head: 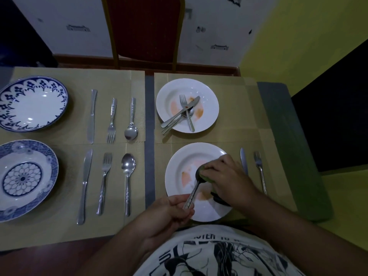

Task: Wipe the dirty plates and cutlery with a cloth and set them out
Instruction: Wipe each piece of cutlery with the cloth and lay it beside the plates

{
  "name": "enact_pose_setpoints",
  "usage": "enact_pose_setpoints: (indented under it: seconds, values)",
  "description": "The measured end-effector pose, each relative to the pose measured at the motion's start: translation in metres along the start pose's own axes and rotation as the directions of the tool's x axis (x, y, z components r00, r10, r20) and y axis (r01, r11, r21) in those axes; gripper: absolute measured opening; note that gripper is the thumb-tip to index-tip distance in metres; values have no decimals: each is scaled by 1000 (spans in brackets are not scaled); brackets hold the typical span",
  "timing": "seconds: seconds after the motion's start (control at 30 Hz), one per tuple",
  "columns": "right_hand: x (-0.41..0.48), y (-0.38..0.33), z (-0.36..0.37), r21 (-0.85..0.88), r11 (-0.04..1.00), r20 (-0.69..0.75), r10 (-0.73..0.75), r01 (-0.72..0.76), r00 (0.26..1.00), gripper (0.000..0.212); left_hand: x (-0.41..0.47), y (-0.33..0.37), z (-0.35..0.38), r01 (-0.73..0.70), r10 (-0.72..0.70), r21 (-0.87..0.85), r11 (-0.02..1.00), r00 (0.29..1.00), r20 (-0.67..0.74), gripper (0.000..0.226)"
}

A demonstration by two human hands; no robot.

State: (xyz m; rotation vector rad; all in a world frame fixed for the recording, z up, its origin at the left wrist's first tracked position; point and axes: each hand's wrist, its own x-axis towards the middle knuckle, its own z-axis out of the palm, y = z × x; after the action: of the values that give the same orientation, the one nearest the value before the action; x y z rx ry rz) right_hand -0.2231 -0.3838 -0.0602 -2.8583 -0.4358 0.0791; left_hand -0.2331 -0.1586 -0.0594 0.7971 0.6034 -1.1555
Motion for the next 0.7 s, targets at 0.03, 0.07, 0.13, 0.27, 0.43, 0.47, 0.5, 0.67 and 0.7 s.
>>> enact_pose_setpoints:
  seconds: [0.03, 0.07, 0.13, 0.27, 0.43, 0.47, 0.5, 0.67, 0.7]
  values:
    - [4, 1, -2, -40, 999, -10, 28, -28, 1000, 53, 0, 0, 0, 10, -9, 7, 1000, 1000, -12, 41]
    - [7, 0, -4, -74, 995, -30, 60, -62, 998, 54, -1, 1, 2, 24, -23, 15, 1000, 999, -38, 39]
    - [12, 4, -5, -23, 994, -76, 105, -107, 992, 54, 0, 3, 9, 48, -41, 57, 997, 992, -121, 34]
    - [16, 15, -15, 167, 973, -112, 177, -157, 978, 47, 0, 5, 28, 50, 27, 274, 961, 963, -267, 22]
    - [9, 16, -41, 281, 943, -144, 227, -181, 963, 51, 10, -4, 40, -50, 336, 630, 775, 877, -343, 28]
    - [8, 15, -44, 296, 941, -139, 215, -166, 967, 51, 12, -8, 41, -81, 394, 674, 734, 859, -326, 29]
    - [8, 15, -46, 309, 940, -128, 195, -148, 972, 51, 13, -11, 43, -104, 429, 697, 709, 848, -310, 29]
    - [0, 0, -49, 264, 962, -5, -69, 68, 998, 47, 11, -19, 52, -175, 461, 662, 729, 841, -284, 27]
    - [-1, -3, -49, 216, 970, 5, -112, 109, 994, 43, 10, -19, 53, -181, 472, 678, 712, 838, -272, 26]
